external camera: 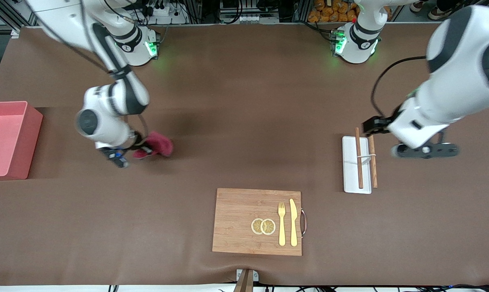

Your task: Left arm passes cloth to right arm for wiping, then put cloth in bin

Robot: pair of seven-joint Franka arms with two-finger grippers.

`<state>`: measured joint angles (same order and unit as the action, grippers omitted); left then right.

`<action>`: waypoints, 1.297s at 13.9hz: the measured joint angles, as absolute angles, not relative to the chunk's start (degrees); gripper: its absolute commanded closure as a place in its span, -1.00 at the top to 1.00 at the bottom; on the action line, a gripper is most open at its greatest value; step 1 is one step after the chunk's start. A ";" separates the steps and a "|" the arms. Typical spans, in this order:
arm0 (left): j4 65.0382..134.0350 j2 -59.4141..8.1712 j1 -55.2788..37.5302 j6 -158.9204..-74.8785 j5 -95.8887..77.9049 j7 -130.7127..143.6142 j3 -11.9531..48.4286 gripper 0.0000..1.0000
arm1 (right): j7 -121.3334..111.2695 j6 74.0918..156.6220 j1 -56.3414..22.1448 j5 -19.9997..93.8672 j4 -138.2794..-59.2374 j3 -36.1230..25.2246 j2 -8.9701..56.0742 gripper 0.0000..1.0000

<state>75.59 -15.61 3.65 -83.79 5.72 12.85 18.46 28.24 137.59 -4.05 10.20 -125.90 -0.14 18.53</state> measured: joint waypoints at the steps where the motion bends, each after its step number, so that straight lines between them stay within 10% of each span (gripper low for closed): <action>1: 76.78 -13.90 2.83 -83.53 5.28 9.69 14.65 1.00 | 20.15 137.61 1.50 9.90 -125.89 -0.22 18.55 -1.00; 4: 80.58 -8.25 -3.94 -83.30 1.54 5.64 3.24 1.00 | -4.55 137.78 14.91 9.56 -124.68 -0.33 19.08 -1.00; 9: 90.78 2.60 -6.97 -82.86 1.19 4.45 1.12 1.00 | -27.63 133.71 23.84 -1.76 -112.09 -0.55 22.50 -1.00; 18: 91.33 4.05 -8.30 -83.91 1.17 0.86 -1.21 1.00 | -12.84 128.58 18.33 -4.36 -109.53 0.84 27.14 -1.00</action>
